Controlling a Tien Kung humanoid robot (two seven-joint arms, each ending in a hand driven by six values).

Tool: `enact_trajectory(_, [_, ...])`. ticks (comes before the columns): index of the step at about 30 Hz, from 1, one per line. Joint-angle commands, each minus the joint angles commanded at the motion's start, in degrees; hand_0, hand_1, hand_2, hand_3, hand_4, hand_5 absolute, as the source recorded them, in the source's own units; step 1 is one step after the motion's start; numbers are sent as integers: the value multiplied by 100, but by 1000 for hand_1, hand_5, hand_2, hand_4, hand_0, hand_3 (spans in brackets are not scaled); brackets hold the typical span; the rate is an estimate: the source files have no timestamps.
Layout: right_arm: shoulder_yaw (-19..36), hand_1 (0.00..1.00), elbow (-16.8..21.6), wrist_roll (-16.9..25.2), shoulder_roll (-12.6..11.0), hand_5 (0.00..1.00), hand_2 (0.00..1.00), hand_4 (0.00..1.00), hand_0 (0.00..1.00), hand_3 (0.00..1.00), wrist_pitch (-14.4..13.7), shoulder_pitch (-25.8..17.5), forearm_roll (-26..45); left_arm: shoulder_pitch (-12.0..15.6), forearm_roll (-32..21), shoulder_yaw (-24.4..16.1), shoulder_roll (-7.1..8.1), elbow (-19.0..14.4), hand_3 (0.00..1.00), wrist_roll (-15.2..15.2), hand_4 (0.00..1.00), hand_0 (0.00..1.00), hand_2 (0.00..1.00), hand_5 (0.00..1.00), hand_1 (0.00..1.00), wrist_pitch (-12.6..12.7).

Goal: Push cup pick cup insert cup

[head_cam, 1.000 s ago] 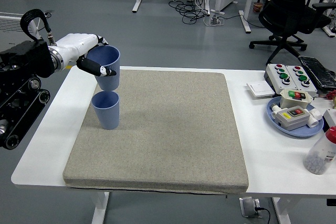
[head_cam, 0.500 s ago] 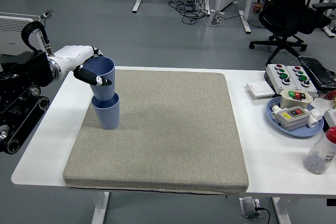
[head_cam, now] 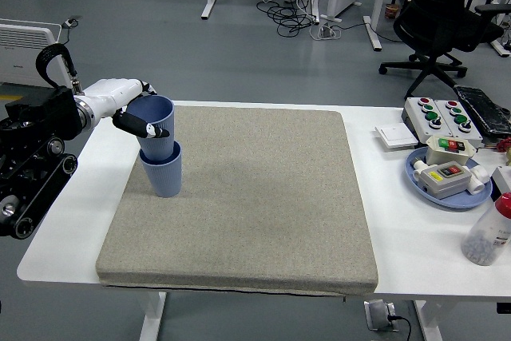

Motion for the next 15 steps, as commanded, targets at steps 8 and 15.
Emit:
enact_trajectory(8, [-5,602,0,2,-2,535,688,197,710,618,2,-1,6,16,12,47,-13,54,793,24,867,610,807,540,774,-28])
enact_trajectory(15, [-1,602,0,2,1,536,687,196,710,618,-2,-7,8,25,5,70,-25,61,911,-30,929,745,932,598,872,12])
